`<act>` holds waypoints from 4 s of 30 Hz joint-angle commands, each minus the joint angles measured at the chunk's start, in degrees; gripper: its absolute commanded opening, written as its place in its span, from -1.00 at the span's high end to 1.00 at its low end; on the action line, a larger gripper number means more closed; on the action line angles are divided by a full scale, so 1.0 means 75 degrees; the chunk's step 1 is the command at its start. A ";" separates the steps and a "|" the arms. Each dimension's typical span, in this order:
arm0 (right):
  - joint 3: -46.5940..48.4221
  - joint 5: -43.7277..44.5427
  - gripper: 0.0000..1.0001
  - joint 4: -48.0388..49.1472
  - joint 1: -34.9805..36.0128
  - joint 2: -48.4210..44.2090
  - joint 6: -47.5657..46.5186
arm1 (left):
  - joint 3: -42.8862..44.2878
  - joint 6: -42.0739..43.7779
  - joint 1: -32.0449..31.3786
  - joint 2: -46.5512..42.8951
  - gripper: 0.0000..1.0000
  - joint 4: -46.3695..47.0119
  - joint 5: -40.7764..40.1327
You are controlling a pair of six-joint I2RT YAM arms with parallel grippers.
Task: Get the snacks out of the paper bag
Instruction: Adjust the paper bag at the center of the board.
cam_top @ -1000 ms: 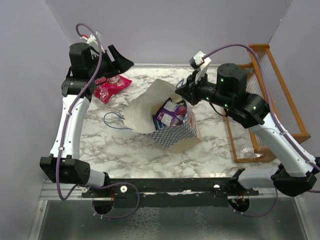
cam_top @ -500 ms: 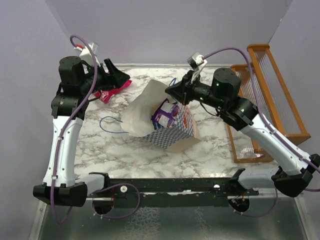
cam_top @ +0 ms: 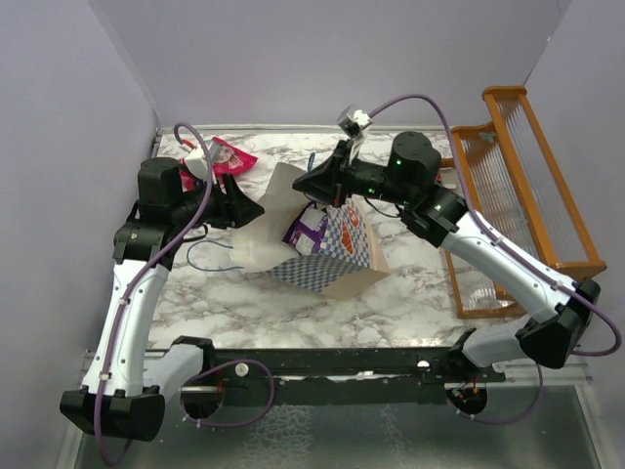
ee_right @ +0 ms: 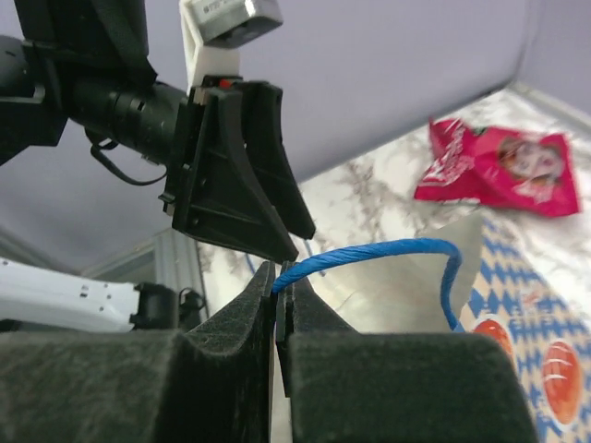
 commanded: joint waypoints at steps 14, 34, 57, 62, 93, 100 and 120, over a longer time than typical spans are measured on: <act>0.1336 0.3132 0.97 -0.1679 0.0005 -0.0231 -0.2046 | 0.0611 -0.0028 0.0000 0.0391 -0.10 -0.0318 -0.1355; 0.1894 0.2717 0.97 -0.2802 -0.0272 -0.0394 -0.1591 | 0.2926 -0.1288 0.0070 0.1979 -0.68 -0.2363 -0.4116; 0.0327 0.3484 0.97 -0.3707 -0.0272 -0.2159 0.0266 | 0.0268 -0.2471 0.0152 -0.0219 0.11 -0.0810 -0.3934; 0.0349 0.3563 0.97 -0.3973 -0.0272 -0.2009 0.0571 | 0.0162 -0.2520 0.0152 -0.0059 0.23 -0.0944 -0.3812; 0.0277 0.7692 -0.69 -0.6756 -0.0272 -0.1731 0.1600 | -0.0769 -0.5190 0.0095 0.0220 1.00 0.3668 -0.0866; 0.1092 0.8900 -0.42 -0.6677 -0.0272 -0.0797 0.1352 | -0.0945 -0.5298 0.0070 0.0129 1.00 0.3844 -0.0973; 0.3170 0.7854 0.97 -0.2971 -0.0408 0.0670 -0.3385 | -0.0783 -0.5565 -0.0008 0.0192 1.00 0.3948 -0.1012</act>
